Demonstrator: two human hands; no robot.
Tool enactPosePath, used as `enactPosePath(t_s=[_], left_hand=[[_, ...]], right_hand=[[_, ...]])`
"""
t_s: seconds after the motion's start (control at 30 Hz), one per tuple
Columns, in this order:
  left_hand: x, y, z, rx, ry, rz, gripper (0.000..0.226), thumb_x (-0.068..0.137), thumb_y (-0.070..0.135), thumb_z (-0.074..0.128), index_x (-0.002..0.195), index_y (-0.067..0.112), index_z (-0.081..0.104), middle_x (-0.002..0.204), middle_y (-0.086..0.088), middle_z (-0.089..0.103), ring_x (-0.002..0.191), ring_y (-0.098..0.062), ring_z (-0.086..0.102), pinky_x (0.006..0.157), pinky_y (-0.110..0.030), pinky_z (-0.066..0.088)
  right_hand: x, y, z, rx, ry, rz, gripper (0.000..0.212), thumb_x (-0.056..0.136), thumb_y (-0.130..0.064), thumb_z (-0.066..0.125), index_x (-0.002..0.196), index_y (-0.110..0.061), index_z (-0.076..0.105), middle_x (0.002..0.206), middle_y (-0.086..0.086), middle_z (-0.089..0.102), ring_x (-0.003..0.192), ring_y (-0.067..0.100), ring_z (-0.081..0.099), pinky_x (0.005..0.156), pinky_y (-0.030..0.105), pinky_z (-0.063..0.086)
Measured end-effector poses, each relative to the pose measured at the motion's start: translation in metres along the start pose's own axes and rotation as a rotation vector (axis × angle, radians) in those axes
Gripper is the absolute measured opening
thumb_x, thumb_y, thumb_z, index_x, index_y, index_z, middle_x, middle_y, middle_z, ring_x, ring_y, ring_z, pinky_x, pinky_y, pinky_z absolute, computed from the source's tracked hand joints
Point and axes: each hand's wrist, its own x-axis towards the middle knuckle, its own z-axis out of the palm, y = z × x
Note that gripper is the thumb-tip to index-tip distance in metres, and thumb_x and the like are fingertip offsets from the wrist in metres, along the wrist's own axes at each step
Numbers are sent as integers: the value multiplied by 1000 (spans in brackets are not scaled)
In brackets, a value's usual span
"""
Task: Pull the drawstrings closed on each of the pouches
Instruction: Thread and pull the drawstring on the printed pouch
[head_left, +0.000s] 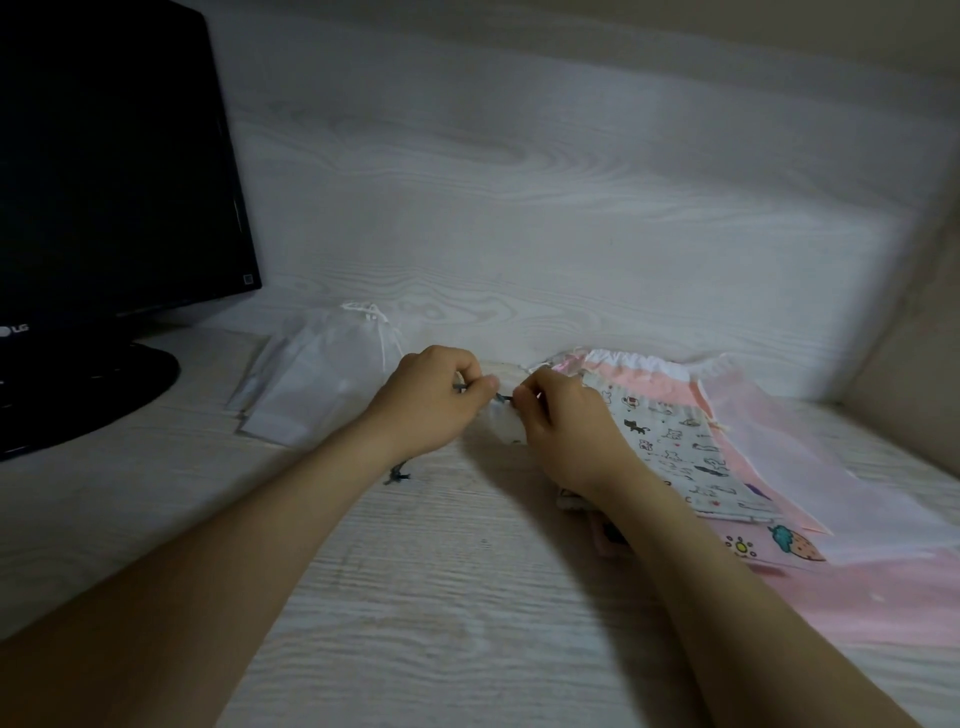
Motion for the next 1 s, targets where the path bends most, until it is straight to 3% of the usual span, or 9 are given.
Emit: enactPosePath(t_s=[0.13, 0.23, 0.3, 0.4, 0.63, 0.73, 0.83, 0.9, 1.0], left_hand=[[-3, 3, 2, -13, 6, 34, 30, 103, 32, 66, 77, 16, 67, 84, 5, 72, 90, -11, 70, 100, -41, 56], [-4, 3, 3, -12, 17, 50, 28, 103, 30, 66, 78, 16, 67, 85, 4, 73, 93, -11, 71, 99, -41, 57], [-3, 2, 3, -24, 8, 57, 27, 102, 34, 66, 79, 19, 68, 87, 6, 74, 96, -9, 71, 98, -42, 58], [-2, 4, 2, -11, 17, 66, 28, 101, 36, 66, 77, 23, 68, 84, 9, 73, 92, -7, 71, 96, -42, 59], [0, 1, 5, 36, 85, -4, 23, 100, 39, 67, 80, 26, 69, 88, 11, 74, 94, -8, 70, 93, -38, 59], [-2, 6, 5, -22, 56, -14, 28, 103, 36, 65, 83, 17, 70, 79, 6, 71, 79, -9, 67, 78, -28, 52], [1, 7, 3, -139, 31, -99, 38, 107, 38, 56, 81, 10, 61, 63, 2, 57, 59, -16, 55, 68, -36, 52], [4, 7, 3, -276, 42, -161, 40, 108, 37, 53, 76, 13, 54, 63, 0, 54, 57, -18, 55, 67, -43, 57], [5, 13, 5, -436, 98, -219, 37, 107, 31, 55, 78, 9, 60, 68, -3, 62, 64, -21, 63, 64, -38, 58]], right_hand=[[0, 0, -3, -7, -40, 18, 13, 102, -14, 56, 97, -11, 68, 82, -2, 67, 74, 19, 62, 67, 39, 50], [-1, -1, -6, 30, 7, 47, 18, 101, -31, 65, 88, -19, 69, 64, -15, 56, 58, 2, 55, 56, 18, 37], [-1, -2, -7, 63, 55, 67, 27, 97, -42, 70, 81, -19, 70, 57, -15, 51, 55, -5, 53, 52, 13, 35], [0, -5, -9, 109, 105, 135, 29, 96, -40, 71, 78, -17, 69, 58, -14, 52, 55, -4, 53, 52, 11, 36], [1, -11, -5, 119, 124, 192, 22, 94, -28, 67, 79, -12, 66, 70, -3, 65, 66, 12, 58, 57, 23, 39], [-1, -10, -7, 116, 134, 161, 22, 92, -24, 66, 75, -13, 62, 67, 0, 64, 61, 13, 55, 57, 27, 42], [-2, -7, -8, 127, 140, 155, 20, 91, -22, 65, 74, -11, 60, 67, 4, 65, 61, 16, 56, 58, 30, 44], [-2, -6, -7, 133, 138, 147, 19, 91, -22, 65, 76, -12, 61, 68, 6, 66, 63, 20, 61, 60, 33, 47], [-1, -7, -3, 125, 132, 117, 18, 91, -22, 65, 76, -13, 60, 67, 6, 67, 64, 22, 64, 61, 34, 50]])
